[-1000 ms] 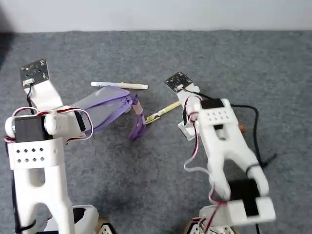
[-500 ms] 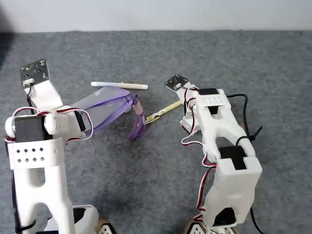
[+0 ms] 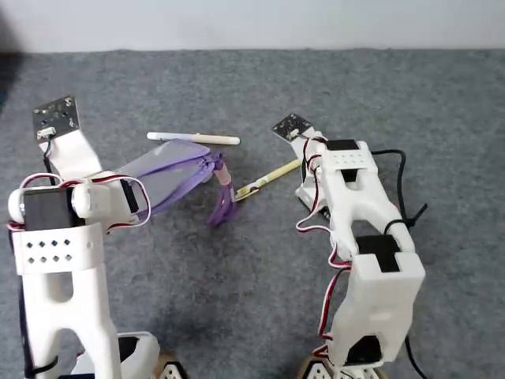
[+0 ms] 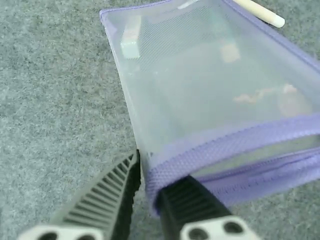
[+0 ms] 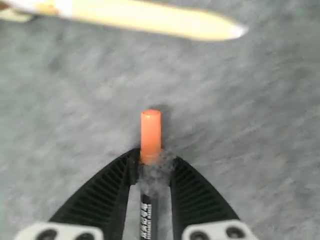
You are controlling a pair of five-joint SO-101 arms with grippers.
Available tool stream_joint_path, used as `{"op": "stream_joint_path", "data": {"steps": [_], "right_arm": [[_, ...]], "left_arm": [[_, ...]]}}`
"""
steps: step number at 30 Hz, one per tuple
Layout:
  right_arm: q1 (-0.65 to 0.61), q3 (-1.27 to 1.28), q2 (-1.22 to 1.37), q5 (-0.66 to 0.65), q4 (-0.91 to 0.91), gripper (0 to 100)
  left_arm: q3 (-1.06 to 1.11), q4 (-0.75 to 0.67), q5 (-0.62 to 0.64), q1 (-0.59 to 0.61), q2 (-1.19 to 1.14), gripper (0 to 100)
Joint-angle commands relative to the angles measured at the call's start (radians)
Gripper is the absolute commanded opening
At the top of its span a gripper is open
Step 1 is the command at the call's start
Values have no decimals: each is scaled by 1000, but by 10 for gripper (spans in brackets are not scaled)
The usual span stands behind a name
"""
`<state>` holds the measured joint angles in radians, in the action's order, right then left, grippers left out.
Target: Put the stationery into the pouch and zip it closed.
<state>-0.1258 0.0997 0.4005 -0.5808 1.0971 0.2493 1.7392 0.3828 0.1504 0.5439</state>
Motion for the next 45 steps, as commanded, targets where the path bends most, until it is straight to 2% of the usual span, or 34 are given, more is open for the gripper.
{"op": "stream_joint_path", "data": {"steps": [1,9,13,19,23,27,33,37,45], "right_arm": [[-15,-6,-145,78,94,8],[-25,-3,-444,293,295,8],[-25,-3,-595,387,386,8],[-25,-2,-791,499,467,8],[-27,-2,-881,548,510,8],[-81,-3,-974,623,536,8],[-280,-8,-1158,750,479,8],[-395,-8,-1290,802,344,8],[-547,-6,-1371,760,2,8]], "left_arm": [[-45,14,8,-9,6,13],[-53,18,17,-9,12,13],[-84,18,41,-18,92,13],[-81,17,43,-106,282,13],[-81,17,43,-107,359,13],[-81,15,43,-107,370,13],[4,12,43,-107,288,13],[58,12,43,-107,213,13],[70,-3,43,-107,49,13]]}}
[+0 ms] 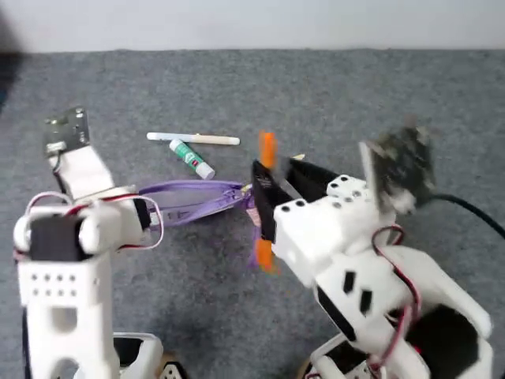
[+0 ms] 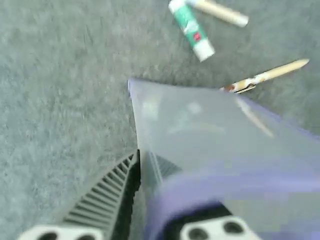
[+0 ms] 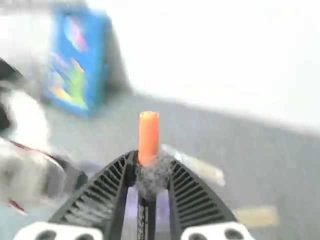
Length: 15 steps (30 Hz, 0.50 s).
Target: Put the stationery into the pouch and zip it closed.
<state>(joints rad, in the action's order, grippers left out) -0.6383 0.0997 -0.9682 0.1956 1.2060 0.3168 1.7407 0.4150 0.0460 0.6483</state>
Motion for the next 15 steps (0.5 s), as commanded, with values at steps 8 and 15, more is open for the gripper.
{"op": "stream_joint_path", "data": {"steps": [8,15], "right_arm": [[-104,-5,107,-17,-349,8],[-157,-2,259,-107,-469,8]], "left_arm": [[-2,-23,11,-3,-146,13],[-4,-80,11,-3,-196,13]]}}
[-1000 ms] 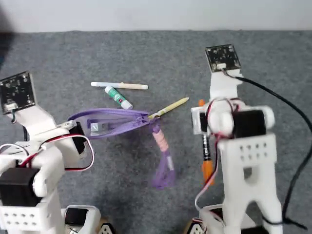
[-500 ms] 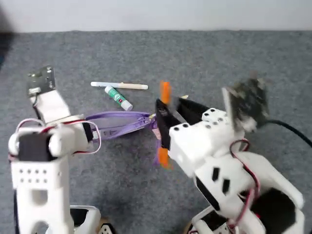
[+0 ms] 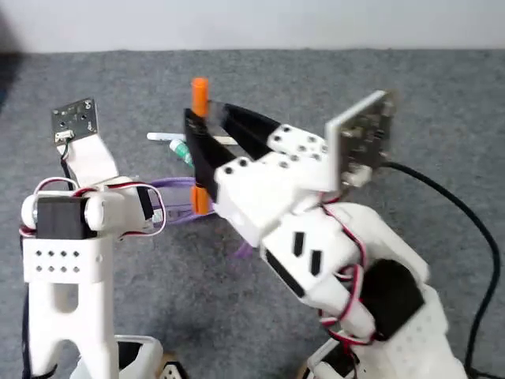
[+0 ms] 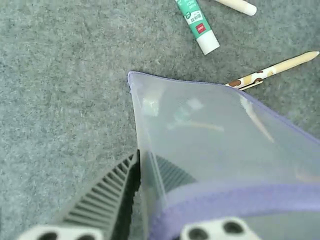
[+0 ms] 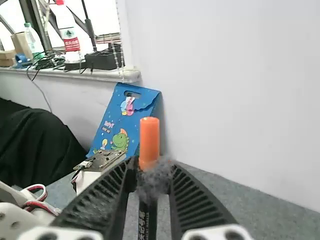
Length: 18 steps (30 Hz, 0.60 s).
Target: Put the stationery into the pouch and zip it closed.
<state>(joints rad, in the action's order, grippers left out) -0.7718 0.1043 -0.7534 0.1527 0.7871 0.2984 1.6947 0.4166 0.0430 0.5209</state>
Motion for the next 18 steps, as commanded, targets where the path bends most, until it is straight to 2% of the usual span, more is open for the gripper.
{"op": "stream_joint_path", "data": {"steps": [1,6,14,18], "right_arm": [[-28,-6,62,-87,-70,8],[-24,11,140,-160,-154,8],[-25,258,73,-178,-200,17],[-24,339,1,-204,-196,150]], "left_arm": [[15,-32,9,0,-69,13],[15,-14,9,0,-68,13],[-39,31,9,0,-68,13],[-65,35,9,0,-68,13]]}}
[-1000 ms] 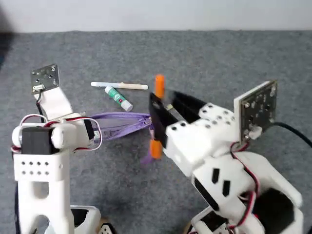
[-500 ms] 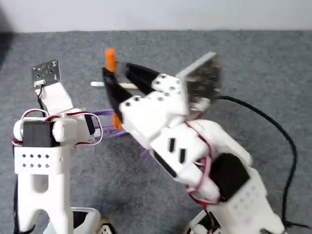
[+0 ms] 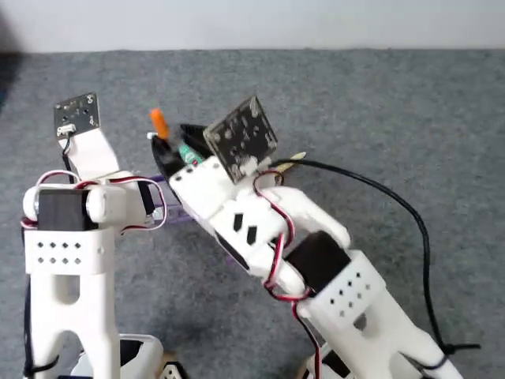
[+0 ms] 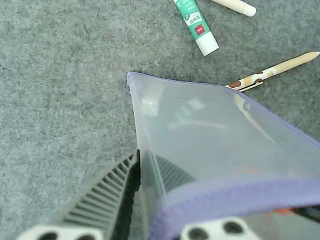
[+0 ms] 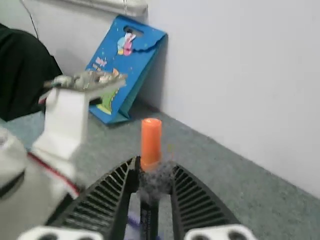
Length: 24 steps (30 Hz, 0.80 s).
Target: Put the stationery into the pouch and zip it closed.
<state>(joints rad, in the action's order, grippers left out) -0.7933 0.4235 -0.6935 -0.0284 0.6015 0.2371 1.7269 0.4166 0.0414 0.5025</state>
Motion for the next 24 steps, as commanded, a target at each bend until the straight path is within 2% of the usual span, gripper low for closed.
{"op": "stream_joint_path", "data": {"steps": [1,3,7,11,14,16,20,24], "right_arm": [[-2,18,-70,-25,5,178],[-2,-5,-91,-23,50,183],[53,-80,-113,-17,127,110],[231,-157,-77,48,211,55],[377,-201,-4,133,331,64],[440,-224,62,143,426,74],[475,-284,186,143,539,76],[469,-316,325,100,559,76]], "left_arm": [[-4,3,9,2,-49,13],[-4,3,9,2,-54,13],[-1,3,9,3,-54,13],[-1,5,9,58,-55,13],[1,28,5,138,-54,13],[7,28,5,184,-49,13],[12,28,3,247,-49,13],[12,28,3,293,-49,13]]}}
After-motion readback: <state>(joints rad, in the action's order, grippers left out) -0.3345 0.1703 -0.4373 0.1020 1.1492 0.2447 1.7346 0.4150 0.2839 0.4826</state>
